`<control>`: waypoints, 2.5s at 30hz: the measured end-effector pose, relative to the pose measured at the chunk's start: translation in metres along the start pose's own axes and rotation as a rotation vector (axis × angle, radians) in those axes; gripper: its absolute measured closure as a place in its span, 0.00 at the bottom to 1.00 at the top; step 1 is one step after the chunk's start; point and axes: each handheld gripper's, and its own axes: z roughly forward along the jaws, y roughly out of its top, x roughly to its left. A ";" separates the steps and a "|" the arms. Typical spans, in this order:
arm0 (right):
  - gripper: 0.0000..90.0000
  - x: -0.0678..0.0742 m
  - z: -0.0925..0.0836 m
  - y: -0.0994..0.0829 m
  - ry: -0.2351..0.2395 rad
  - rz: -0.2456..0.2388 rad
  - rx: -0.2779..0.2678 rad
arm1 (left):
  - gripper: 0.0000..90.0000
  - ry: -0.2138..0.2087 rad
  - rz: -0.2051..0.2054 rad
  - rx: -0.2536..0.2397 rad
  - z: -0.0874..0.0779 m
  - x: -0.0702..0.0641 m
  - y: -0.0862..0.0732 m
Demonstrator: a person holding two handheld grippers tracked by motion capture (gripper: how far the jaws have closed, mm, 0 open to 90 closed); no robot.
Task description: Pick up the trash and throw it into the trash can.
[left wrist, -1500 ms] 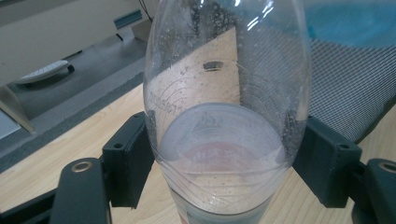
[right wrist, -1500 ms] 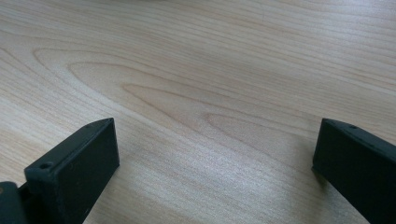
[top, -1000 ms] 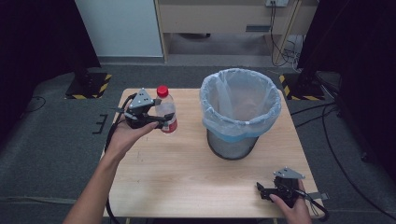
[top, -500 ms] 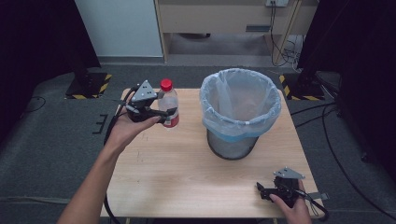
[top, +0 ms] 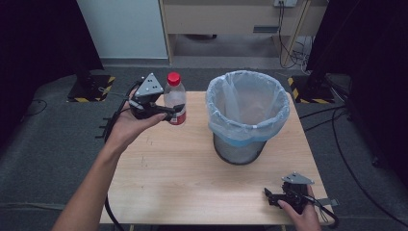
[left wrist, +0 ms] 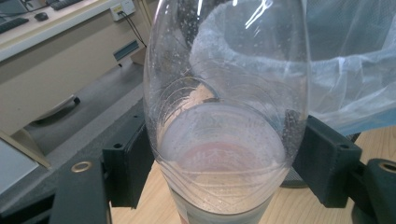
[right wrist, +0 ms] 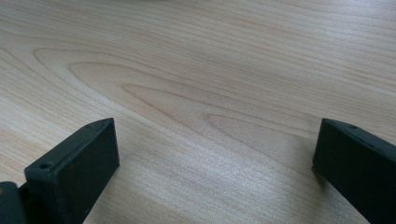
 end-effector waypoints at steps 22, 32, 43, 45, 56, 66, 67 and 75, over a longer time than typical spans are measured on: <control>0.00 0.000 0.000 0.000 0.000 -0.001 0.000 | 0.29 -0.006 0.092 -0.021 -0.006 -0.013 0.050; 0.00 0.000 0.000 0.000 0.000 0.000 0.000 | 0.29 -0.013 0.090 -0.039 -0.008 -0.010 0.066; 0.00 0.000 0.000 0.000 0.000 -0.002 0.000 | 0.29 -0.003 0.120 -0.066 -0.012 -0.007 0.093; 0.00 0.000 0.000 0.000 -0.001 0.002 -0.002 | 0.29 -0.002 0.126 -0.068 -0.012 -0.008 0.097; 0.00 0.000 0.000 0.000 0.002 -0.002 -0.003 | 0.29 0.006 0.153 -0.089 -0.009 -0.015 0.119; 0.00 0.000 0.000 0.000 0.002 -0.007 -0.002 | 0.29 0.009 0.159 -0.096 0.000 -0.016 0.126; 0.00 0.000 0.000 0.000 0.002 -0.008 -0.002 | 0.29 0.014 0.157 -0.099 0.001 -0.015 0.127; 0.00 0.000 0.000 0.000 0.002 -0.008 -0.002 | 0.29 0.023 0.163 -0.117 0.003 -0.016 0.136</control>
